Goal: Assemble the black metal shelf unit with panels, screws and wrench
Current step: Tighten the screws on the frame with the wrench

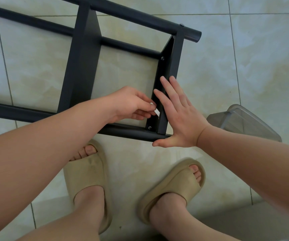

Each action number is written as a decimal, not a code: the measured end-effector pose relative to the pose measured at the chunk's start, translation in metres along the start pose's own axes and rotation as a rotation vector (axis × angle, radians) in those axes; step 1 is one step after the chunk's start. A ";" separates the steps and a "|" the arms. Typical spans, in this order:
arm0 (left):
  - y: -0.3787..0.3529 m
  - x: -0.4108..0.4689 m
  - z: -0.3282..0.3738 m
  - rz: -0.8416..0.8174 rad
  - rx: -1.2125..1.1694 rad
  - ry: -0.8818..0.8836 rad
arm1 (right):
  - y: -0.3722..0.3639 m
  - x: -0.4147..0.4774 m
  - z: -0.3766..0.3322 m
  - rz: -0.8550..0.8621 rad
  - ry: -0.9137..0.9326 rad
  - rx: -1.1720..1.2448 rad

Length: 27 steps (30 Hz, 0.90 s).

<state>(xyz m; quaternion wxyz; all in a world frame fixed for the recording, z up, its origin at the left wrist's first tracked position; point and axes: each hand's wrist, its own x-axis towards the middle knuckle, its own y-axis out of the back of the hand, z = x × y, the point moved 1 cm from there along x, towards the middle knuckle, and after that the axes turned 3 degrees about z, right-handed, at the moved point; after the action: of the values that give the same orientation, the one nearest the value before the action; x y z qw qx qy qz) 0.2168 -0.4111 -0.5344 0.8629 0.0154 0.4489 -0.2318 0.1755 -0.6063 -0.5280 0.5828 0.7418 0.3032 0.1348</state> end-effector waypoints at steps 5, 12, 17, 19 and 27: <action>-0.004 0.000 -0.001 -0.010 0.016 0.008 | 0.000 0.000 -0.001 0.006 0.000 0.011; -0.004 0.000 -0.001 -0.035 0.037 0.013 | 0.000 0.000 -0.001 0.009 0.003 0.014; -0.004 0.000 -0.004 -0.074 -0.019 0.088 | 0.000 0.000 0.000 -0.003 -0.003 0.002; -0.004 0.000 -0.005 -0.092 -0.045 0.118 | 0.000 0.000 0.000 -0.004 -0.005 0.002; -0.001 0.000 -0.003 -0.141 0.054 0.088 | 0.000 0.000 0.000 -0.005 -0.007 0.003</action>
<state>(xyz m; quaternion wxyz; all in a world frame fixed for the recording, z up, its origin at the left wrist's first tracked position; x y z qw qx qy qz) 0.2143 -0.4110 -0.5356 0.8232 0.0174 0.4797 -0.3031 0.1756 -0.6062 -0.5280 0.5829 0.7424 0.3034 0.1303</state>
